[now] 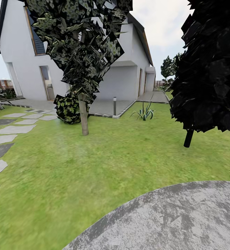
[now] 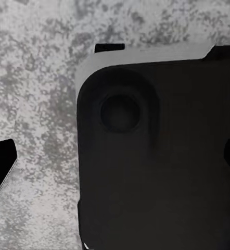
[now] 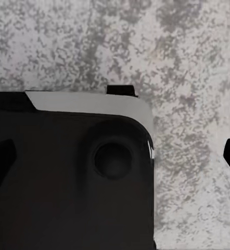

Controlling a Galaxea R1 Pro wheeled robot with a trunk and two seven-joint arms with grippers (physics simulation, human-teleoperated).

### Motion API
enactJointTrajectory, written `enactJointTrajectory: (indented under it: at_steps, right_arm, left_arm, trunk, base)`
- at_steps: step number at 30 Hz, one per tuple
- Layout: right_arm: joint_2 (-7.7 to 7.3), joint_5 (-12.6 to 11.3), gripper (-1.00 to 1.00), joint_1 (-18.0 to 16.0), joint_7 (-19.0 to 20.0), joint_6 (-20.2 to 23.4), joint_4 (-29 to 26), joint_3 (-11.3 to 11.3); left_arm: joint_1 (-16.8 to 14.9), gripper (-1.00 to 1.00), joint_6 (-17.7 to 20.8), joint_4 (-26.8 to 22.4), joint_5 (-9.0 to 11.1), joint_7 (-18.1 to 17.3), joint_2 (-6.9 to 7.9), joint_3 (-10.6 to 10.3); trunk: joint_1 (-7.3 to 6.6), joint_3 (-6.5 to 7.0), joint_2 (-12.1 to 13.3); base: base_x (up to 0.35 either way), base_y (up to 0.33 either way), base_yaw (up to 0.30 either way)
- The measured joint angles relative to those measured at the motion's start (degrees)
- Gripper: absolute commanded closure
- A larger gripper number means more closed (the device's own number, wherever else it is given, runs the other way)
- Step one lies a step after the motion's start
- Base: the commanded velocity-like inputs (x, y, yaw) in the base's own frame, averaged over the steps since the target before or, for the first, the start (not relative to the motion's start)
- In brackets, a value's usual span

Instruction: Pick up the pesticide atomizer in the garden and spray insectifuge to fully cover both potted plants in the garden.

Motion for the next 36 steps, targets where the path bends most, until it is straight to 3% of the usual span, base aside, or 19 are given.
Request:
enactJointTrajectory:
  at_steps: [1,4,7,17,25,36]
  right_arm:
    - [-0.08,-0.01,-1.00,-0.03,0.00,-8.61,-4.90,0.01]
    - [-0.21,-0.04,-1.00,-0.07,0.00,-9.43,-10.60,-0.05]
    - [-0.54,-0.08,-1.00,-0.10,0.00,-9.77,-14.04,-0.09]
    - [-1.45,-0.13,-1.00,-0.32,0.00,-17.00,-23.33,-0.54]
    - [-3.51,0.02,-1.00,-0.52,0.03,-17.43,-23.73,-0.58]
    - [-3.29,-0.05,-1.00,-0.54,0.00,-17.45,-23.42,-0.44]
  left_arm:
    - [-0.05,-1.00,-6.14,-5.04,0.05,0.01,-0.02,0.02]
    - [-0.27,-1.00,-13.20,-6.23,0.20,0.06,-0.13,0.15]
    - [-1.03,-1.00,-15.98,-6.43,0.25,0.10,-0.47,0.19]
    - [-8.84,-1.00,-17.90,-7.30,0.22,0.10,0.02,0.23]
    - [-8.65,-1.00,-18.19,-7.18,0.69,0.11,1.05,1.11]
    - [-8.70,-1.00,-18.70,-7.04,0.91,0.16,1.70,3.41]
  trunk:
    - [0.00,0.01,0.00]
    - [0.00,0.00,0.00]
    - [0.00,0.01,0.00]
    - [0.00,0.00,0.00]
    - [0.00,-0.05,0.00]
    - [0.00,-0.66,0.00]
  base:
    - [0.000,0.000,0.000]
    - [0.000,0.000,0.000]
    - [0.000,0.000,0.000]
    - [0.000,0.000,0.000]
    - [0.000,0.000,0.037]
    - [0.000,0.000,0.183]
